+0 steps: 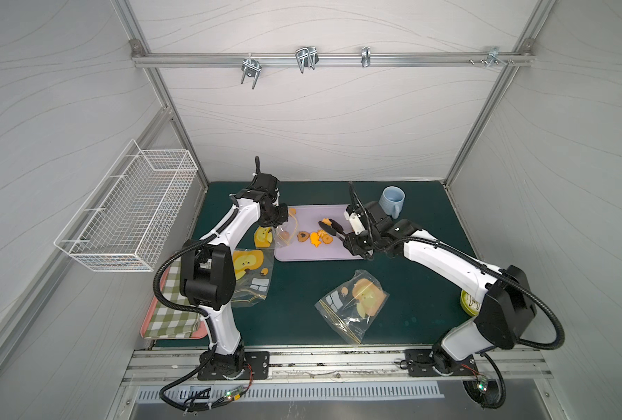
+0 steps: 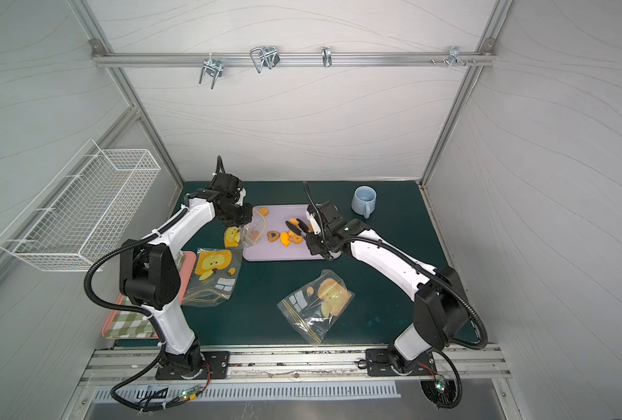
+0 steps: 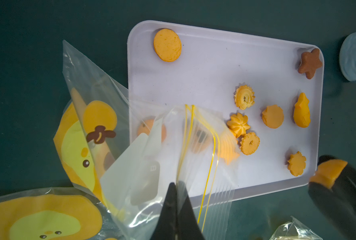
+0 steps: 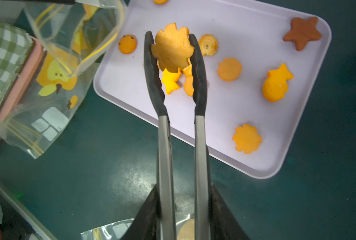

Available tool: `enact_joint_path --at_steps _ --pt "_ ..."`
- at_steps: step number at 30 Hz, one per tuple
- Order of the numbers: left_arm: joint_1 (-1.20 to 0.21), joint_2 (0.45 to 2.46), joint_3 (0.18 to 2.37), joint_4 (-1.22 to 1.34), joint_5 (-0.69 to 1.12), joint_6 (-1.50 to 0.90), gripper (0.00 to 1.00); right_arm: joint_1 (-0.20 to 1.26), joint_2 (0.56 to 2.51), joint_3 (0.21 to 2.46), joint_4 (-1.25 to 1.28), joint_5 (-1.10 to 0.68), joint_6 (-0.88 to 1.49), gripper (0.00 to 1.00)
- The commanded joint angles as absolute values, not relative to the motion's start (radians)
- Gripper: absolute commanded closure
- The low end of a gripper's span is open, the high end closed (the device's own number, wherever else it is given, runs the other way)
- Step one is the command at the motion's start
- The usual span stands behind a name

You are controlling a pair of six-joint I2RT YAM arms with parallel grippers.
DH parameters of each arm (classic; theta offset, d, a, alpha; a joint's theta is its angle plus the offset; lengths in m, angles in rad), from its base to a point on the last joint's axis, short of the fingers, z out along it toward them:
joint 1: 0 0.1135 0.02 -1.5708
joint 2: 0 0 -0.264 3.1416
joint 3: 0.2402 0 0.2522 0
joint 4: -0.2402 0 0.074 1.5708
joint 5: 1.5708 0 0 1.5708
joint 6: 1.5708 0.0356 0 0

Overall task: Put the cookies into a resealable bag to prevent moisture
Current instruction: Place the cookie in the ziploc bag.

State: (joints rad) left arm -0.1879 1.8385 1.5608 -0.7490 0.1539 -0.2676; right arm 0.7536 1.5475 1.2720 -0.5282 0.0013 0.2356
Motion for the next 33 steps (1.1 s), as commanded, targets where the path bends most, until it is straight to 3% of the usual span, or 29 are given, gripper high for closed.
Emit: enact_joint_path --at_steps 1,17,25,33 --pt "-0.181 1.835 1.565 -0.729 0.179 -0.278 1.0 0.793 1.581 1.348 -0.454 -0.048 0.205 0.63" --pt "-0.181 1.839 1.566 -0.732 0.183 -0.273 1.0 0.853 1.802 1.535 -0.476 -0.127 0.161 0.63" --pt "-0.18 1.837 1.566 -0.734 0.181 -0.272 1.0 0.854 1.81 1.527 -0.462 -0.119 0.177 0.49" --pt "-0.179 1.837 1.566 -0.736 0.167 -0.27 1.0 0.853 1.776 1.508 -0.465 -0.117 0.187 0.49"
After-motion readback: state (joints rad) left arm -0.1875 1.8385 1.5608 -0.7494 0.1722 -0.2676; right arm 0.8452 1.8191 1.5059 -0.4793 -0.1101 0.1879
